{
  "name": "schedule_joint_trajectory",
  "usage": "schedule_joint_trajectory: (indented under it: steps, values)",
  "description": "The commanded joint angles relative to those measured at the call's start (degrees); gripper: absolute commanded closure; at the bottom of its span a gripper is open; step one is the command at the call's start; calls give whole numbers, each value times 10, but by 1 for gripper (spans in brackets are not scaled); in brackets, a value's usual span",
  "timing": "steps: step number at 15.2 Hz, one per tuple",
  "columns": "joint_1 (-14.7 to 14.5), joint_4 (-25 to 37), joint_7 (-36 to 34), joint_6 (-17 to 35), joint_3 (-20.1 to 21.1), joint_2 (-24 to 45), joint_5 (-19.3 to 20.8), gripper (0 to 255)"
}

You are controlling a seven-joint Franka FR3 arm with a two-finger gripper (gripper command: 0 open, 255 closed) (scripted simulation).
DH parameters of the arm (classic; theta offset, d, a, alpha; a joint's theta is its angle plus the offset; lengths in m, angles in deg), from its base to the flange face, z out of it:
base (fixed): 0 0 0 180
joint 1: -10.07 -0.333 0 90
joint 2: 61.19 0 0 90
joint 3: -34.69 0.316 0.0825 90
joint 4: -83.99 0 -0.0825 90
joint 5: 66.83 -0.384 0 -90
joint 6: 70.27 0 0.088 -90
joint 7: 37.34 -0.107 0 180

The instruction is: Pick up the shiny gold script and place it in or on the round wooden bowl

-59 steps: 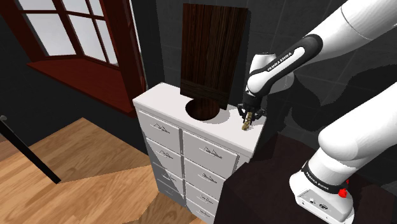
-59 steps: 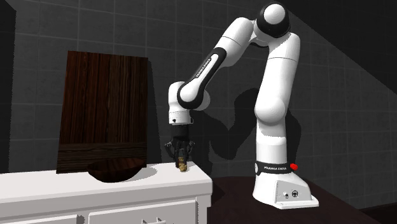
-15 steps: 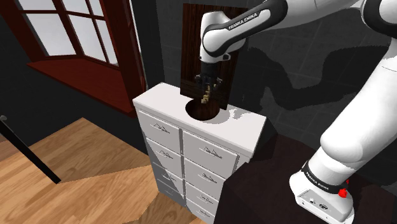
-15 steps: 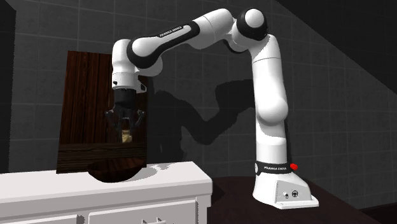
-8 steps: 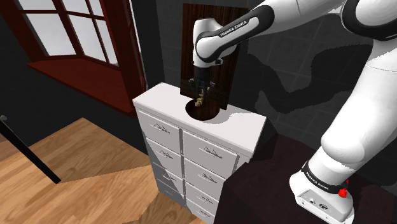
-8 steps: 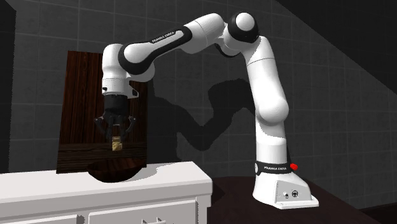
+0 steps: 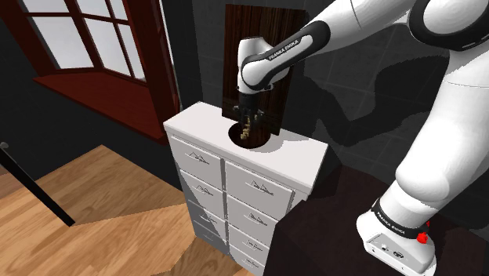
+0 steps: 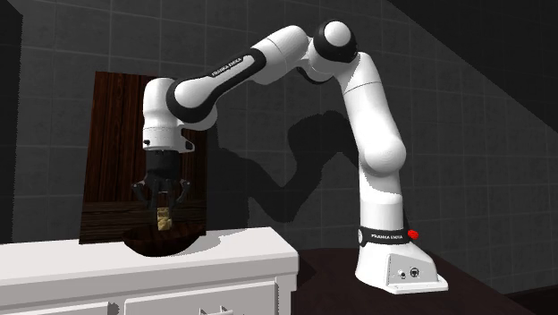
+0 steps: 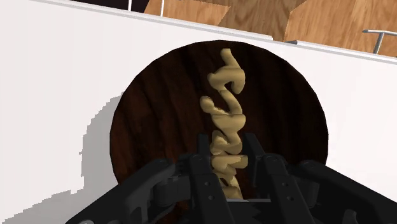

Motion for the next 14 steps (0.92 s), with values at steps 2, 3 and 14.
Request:
schedule_joint_trajectory:
  steps: [2,3,14]
  values:
    - [-2,-7,-4,18,-1,11,6,255]
    - [-2,-7,-4,17,-1,11,6,255]
    - [-2,-7,-4,17,-1,11,6,0]
